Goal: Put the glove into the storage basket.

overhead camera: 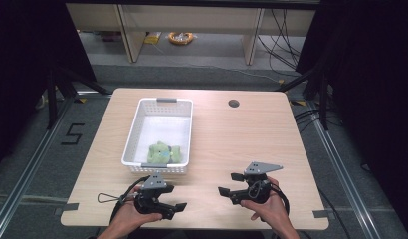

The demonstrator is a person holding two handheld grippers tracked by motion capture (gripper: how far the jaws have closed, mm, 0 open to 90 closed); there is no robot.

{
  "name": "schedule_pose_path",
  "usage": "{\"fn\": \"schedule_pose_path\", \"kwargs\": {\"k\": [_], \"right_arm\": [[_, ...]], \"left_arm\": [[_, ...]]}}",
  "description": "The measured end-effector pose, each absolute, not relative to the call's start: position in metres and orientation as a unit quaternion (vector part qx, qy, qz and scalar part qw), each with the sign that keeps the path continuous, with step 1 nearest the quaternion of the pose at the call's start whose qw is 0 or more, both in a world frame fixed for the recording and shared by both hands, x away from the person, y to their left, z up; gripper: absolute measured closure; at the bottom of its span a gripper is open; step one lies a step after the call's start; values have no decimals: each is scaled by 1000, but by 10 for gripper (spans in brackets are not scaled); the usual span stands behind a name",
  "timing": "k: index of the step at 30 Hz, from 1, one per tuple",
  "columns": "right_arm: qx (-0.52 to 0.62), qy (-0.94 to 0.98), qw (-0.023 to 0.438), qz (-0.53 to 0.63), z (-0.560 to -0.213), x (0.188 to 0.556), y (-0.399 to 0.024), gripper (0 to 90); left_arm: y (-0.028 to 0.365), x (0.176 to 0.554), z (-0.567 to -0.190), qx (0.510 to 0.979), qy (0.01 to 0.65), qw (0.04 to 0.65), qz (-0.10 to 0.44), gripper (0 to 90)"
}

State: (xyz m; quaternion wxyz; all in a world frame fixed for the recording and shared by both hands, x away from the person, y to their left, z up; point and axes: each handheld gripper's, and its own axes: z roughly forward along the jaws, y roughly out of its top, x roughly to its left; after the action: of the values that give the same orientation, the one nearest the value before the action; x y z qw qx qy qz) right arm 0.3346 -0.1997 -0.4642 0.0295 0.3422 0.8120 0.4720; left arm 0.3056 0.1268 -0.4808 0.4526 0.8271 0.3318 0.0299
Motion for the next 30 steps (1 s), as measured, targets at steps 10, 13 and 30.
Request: {"fn": "schedule_pose_path", "kwargs": {"k": [10, 13, 30], "right_arm": [[362, 807, 34, 466, -472, 324, -204, 243], [371, 808, 27, 458, -474, 321, -205, 230], [373, 818, 47, 436, -485, 303, -214, 201]], "left_arm": [[129, 301, -490, 823, 330, 462, 29, 201], [129, 300, -491, 826, 326, 459, 29, 189], [127, 286, -496, 844, 308, 435, 53, 163]]}}
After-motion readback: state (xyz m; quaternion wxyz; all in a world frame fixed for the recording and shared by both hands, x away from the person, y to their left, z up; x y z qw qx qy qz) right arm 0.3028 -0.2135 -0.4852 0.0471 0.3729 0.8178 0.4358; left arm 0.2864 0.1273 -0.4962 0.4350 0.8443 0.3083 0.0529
